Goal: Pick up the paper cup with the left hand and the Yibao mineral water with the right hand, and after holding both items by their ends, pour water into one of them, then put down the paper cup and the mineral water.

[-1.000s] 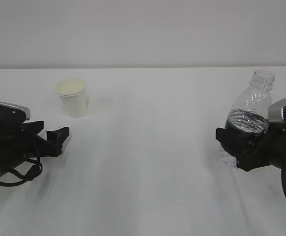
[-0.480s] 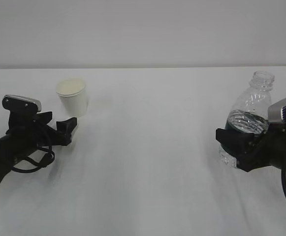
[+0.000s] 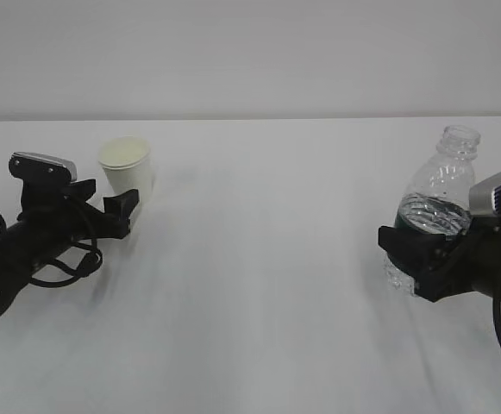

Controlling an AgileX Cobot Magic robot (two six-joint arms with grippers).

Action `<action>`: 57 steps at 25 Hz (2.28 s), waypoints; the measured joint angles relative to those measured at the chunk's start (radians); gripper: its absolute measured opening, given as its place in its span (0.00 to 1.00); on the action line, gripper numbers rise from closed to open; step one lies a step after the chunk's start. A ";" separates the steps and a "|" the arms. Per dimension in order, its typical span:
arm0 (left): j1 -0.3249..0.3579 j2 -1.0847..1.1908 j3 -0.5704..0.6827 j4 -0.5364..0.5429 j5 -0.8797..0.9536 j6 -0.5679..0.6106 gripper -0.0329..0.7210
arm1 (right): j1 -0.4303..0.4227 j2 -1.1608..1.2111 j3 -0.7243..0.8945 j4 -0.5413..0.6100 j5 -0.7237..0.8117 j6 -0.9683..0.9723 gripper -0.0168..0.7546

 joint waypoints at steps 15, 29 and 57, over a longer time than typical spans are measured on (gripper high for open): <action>0.000 0.058 -0.106 0.002 0.000 0.000 0.82 | 0.000 0.000 0.000 0.000 0.001 0.000 0.62; 0.000 0.102 -0.153 0.009 0.028 -0.013 0.82 | 0.000 0.000 0.000 0.000 0.002 0.000 0.62; 0.000 0.171 -0.300 0.049 0.113 -0.057 0.78 | 0.000 0.000 0.000 -0.001 0.005 0.002 0.62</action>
